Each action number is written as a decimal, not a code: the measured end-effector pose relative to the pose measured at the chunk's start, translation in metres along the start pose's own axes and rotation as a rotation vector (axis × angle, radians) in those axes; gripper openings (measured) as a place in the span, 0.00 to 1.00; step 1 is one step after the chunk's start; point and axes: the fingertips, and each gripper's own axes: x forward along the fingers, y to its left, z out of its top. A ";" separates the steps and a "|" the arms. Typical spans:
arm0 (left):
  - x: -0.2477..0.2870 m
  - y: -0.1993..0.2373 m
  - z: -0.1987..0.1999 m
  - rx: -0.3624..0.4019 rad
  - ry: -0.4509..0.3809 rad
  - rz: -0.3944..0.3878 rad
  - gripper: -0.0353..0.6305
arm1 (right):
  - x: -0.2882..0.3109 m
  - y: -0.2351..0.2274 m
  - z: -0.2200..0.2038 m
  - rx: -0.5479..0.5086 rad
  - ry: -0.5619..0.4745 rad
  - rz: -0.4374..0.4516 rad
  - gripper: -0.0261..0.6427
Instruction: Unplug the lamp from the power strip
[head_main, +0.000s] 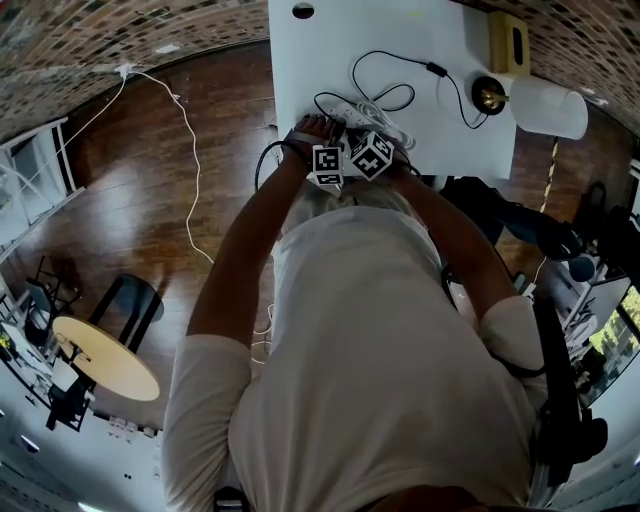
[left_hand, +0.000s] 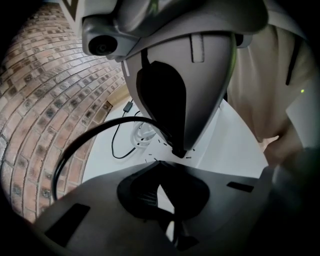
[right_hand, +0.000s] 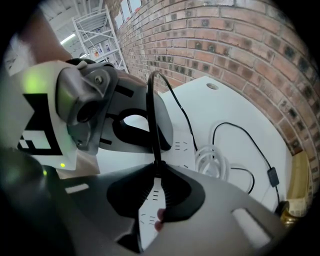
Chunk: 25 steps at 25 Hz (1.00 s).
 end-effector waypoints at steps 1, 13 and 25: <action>0.000 0.000 0.001 0.005 0.005 -0.001 0.03 | -0.001 -0.001 0.000 0.007 0.001 0.000 0.10; 0.003 0.000 -0.001 -0.007 0.027 -0.008 0.03 | -0.031 -0.006 0.012 0.035 -0.037 0.043 0.11; 0.005 -0.003 -0.005 -0.069 0.154 -0.070 0.03 | -0.060 -0.068 -0.036 0.278 -0.163 -0.023 0.11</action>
